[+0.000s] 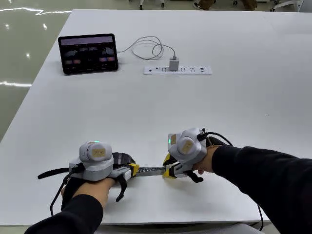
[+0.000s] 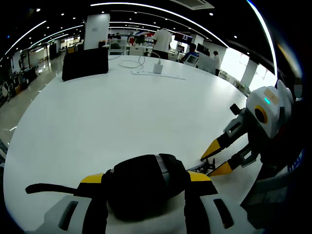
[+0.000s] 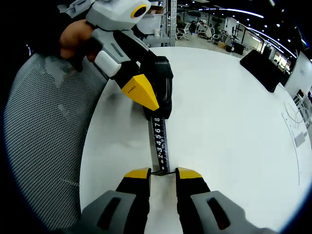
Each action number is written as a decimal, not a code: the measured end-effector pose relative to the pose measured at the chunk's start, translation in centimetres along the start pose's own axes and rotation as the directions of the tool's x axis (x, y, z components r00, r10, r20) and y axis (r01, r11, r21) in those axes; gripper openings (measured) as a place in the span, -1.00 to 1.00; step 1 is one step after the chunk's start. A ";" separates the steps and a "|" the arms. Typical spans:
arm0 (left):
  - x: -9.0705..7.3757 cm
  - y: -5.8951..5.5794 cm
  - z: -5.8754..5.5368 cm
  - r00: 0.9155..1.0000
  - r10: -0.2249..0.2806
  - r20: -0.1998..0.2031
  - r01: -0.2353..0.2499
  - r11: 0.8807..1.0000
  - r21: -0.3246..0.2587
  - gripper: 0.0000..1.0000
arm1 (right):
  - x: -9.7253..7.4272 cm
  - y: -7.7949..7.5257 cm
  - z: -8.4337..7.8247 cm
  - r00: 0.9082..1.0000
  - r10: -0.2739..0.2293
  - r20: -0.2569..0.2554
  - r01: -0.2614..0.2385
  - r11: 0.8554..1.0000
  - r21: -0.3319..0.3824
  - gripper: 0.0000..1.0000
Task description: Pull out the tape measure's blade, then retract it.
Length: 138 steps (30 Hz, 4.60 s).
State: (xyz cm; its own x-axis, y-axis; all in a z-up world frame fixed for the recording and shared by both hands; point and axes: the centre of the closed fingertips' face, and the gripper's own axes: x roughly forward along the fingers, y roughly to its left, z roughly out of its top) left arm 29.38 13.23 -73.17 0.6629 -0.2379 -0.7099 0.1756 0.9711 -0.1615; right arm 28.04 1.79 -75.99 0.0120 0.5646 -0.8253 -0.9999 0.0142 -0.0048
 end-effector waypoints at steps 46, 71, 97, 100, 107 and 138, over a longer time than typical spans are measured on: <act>0.0 0.0 0.0 1.000 -0.003 0.002 0.003 1.000 -0.001 0.19 | 1.5 0.0 2.1 0.998 -0.001 0.058 0.001 1.000 -0.008 -0.68; 0.0 0.1 0.0 1.000 -0.009 -0.008 0.009 1.000 -0.010 0.17 | 1.9 0.1 2.8 0.998 -0.012 0.065 0.014 0.999 -0.031 -0.68; 0.0 0.0 0.0 1.000 -0.008 -0.003 0.008 1.000 -0.002 0.18 | 1.7 -0.1 3.1 0.993 0.015 0.114 -0.038 0.979 0.200 -0.68; 0.0 0.1 0.0 1.000 -0.008 -0.003 0.008 1.000 -0.001 0.18 | 1.7 -0.1 3.1 0.993 0.016 0.113 -0.038 0.979 0.198 -0.67; 0.0 0.1 0.0 1.000 -0.008 -0.002 0.008 1.000 -0.001 0.18 | 1.7 0.1 3.0 0.994 0.018 0.105 -0.039 0.979 0.198 -0.68; 0.0 0.2 0.0 1.000 -0.008 -0.003 0.008 1.000 -0.016 0.18 | 1.6 0.3 2.5 0.995 0.017 0.100 -0.024 0.997 0.070 -0.74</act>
State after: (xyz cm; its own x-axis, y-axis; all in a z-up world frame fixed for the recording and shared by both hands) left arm 29.45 13.36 -73.21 0.6592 -0.2459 -0.7107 0.1691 0.9693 -0.1785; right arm 27.80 4.73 -75.90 -0.0044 0.6443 -0.7647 -0.9968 0.0585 0.0551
